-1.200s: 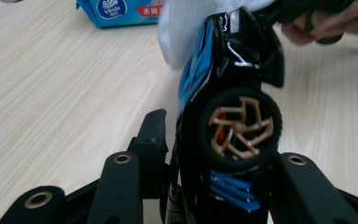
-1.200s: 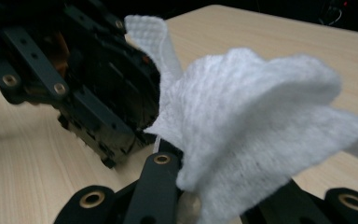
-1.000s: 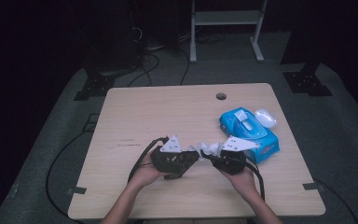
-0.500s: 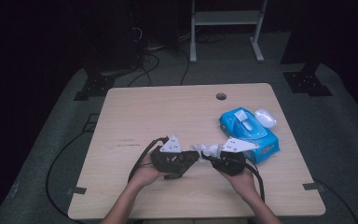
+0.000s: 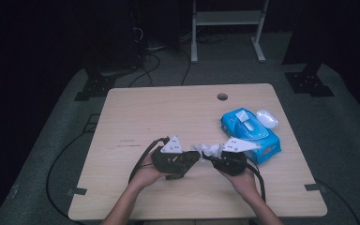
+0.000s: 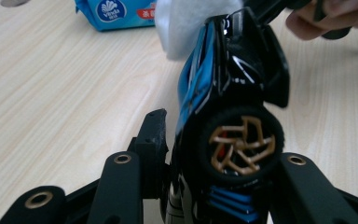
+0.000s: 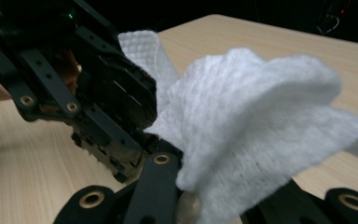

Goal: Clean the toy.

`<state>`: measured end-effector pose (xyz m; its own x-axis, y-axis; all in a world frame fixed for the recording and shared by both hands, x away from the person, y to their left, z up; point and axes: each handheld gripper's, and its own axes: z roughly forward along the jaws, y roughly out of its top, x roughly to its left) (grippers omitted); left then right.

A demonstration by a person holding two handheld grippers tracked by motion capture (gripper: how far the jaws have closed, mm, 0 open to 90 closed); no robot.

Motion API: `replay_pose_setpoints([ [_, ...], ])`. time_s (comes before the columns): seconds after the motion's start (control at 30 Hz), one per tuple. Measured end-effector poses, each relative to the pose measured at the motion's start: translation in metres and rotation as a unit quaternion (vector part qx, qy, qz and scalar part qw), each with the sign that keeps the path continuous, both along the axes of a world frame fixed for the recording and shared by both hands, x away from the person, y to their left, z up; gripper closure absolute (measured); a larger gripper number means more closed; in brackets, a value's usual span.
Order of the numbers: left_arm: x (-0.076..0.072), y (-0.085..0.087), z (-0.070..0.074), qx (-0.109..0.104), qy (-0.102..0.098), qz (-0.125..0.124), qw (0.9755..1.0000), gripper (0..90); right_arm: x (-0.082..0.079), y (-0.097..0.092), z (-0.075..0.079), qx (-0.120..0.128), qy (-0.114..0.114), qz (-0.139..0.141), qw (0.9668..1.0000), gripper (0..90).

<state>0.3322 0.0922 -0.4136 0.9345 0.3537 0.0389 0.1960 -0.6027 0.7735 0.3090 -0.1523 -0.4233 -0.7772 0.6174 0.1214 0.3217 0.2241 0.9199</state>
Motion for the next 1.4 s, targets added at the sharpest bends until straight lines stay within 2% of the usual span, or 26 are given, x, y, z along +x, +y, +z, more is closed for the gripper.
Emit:
replay_pose_setpoints([
  [0.03,0.0,-0.001,0.0,-0.003,0.002,0.0,1.0,58.8,-0.001,-0.001,0.005,0.007,-0.008,0.002,0.9999,80.0],
  [0.13,0.0,-0.001,0.0,-0.001,0.001,-0.001,1.0,58.8,-0.001,-0.001,0.004,0.005,-0.008,0.0,1.0,80.1],
  [0.2,0.0,-0.001,0.0,0.001,0.001,-0.002,1.0,58.9,0.001,-0.001,-0.002,-0.003,0.003,-0.001,1.0,80.1],
  [0.27,0.0,-0.001,0.0,0.001,0.0,-0.002,1.0,58.8,0.001,-0.001,-0.003,-0.003,0.003,-0.001,1.0,80.1],
  [0.43,-0.002,-0.004,0.0,0.004,-0.004,-0.005,1.0,58.9,-0.002,-0.002,0.007,0.007,-0.014,0.001,0.9999,79.9],
  [0.63,-0.001,-0.004,0.0,0.005,-0.004,-0.007,1.0,59.0,0.002,-0.001,-0.004,-0.008,0.007,-0.003,0.9999,79.9],
  [0.73,-0.002,-0.004,0.0,0.006,-0.005,-0.008,0.9999,59.0,0.001,-0.001,-0.001,-0.007,0.002,-0.002,1.0,79.9],
  [0.77,-0.002,-0.005,0.0,0.005,-0.004,-0.009,0.9999,59.0,-0.001,-0.003,0.006,0.008,-0.009,0.0,0.9999,79.9],
  [0.87,-0.002,-0.006,-0.001,0.005,-0.003,-0.009,0.9999,59.1,-0.001,-0.003,0.006,0.005,-0.012,-0.001,0.9999,79.9],
  [1.0,-0.002,-0.006,0.0,0.005,-0.005,-0.01,0.9999,59.2,0.002,-0.003,-0.003,-0.005,0.007,-0.003,1.0,79.9],
  [1.1,-0.002,-0.006,0.0,0.005,-0.005,-0.011,0.9999,59.3,0.001,-0.003,0.001,-0.005,-0.001,-0.002,1.0,79.9],
  [1.2,-0.003,-0.007,0.0,0.007,-0.007,-0.012,0.9999,59.5,-0.002,-0.003,0.009,0.008,-0.015,0.002,0.9999,79.9],
  [1.27,-0.003,-0.008,0.0,0.003,-0.003,-0.013,0.9999,62.1,-0.002,-0.003,0.008,0.004,-0.018,0.001,0.9998,79.9],
  [1.33,-0.002,-0.007,-0.001,0.006,-0.002,-0.015,0.9999,62.1,0.001,-0.004,-0.001,-0.009,-0.001,-0.002,1.0,80.0],
  [1.4,-0.002,-0.007,-0.001,0.009,-0.003,-0.015,0.9998,62.2,0.001,-0.004,-0.004,-0.01,0.004,-0.002,0.9999,80.0],
])
